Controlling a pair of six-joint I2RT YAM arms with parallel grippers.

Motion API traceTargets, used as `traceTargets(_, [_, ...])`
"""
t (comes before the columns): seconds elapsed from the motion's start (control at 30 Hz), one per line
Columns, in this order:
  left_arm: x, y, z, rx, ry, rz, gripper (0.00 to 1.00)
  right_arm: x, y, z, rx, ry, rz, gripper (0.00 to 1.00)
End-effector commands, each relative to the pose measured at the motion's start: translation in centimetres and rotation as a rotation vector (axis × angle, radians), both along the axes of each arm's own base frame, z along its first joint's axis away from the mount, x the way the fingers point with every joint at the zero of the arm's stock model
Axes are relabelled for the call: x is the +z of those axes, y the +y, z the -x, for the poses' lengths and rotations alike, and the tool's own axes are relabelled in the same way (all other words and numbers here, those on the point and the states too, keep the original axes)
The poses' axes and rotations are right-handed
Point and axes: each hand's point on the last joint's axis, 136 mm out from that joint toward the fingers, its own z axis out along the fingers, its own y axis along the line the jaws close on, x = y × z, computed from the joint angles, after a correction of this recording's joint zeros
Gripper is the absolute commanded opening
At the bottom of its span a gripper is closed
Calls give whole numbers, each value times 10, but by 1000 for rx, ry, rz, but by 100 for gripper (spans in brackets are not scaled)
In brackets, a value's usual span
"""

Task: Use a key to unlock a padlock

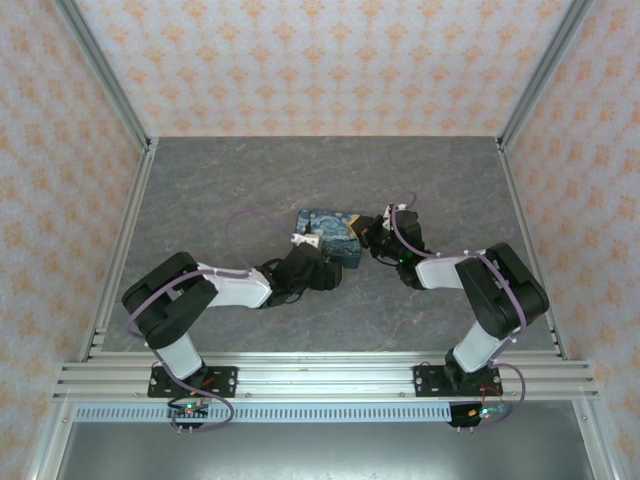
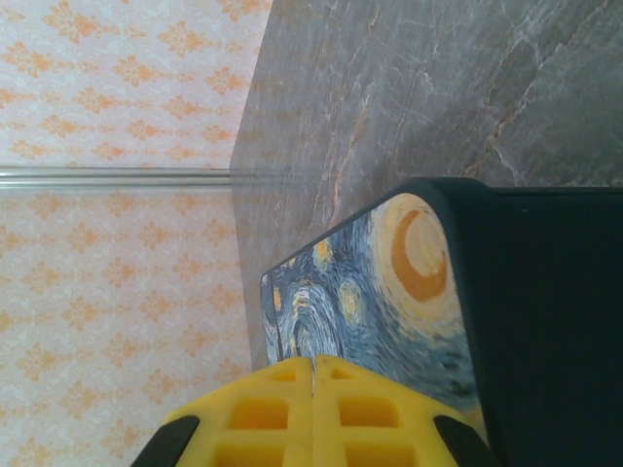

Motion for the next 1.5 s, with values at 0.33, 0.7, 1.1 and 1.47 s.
traceTargets(0.33, [8,-38,-31,-91,-31,143,88,6,4,-22,3,-37,-47,0])
traceTargets(0.7, [21,-58,-33,-134,-30,236,87,1,3,-23,1,-27,-43,0])
traceTargets(1.1, [38,-54,-40,-60,-10,445,88,0,2,-23,1,-23,-40,0])
traceTargets(1.47, [34,-46,-44,16,17,604,87,-1,2,-22,-1,-20,-38,0])
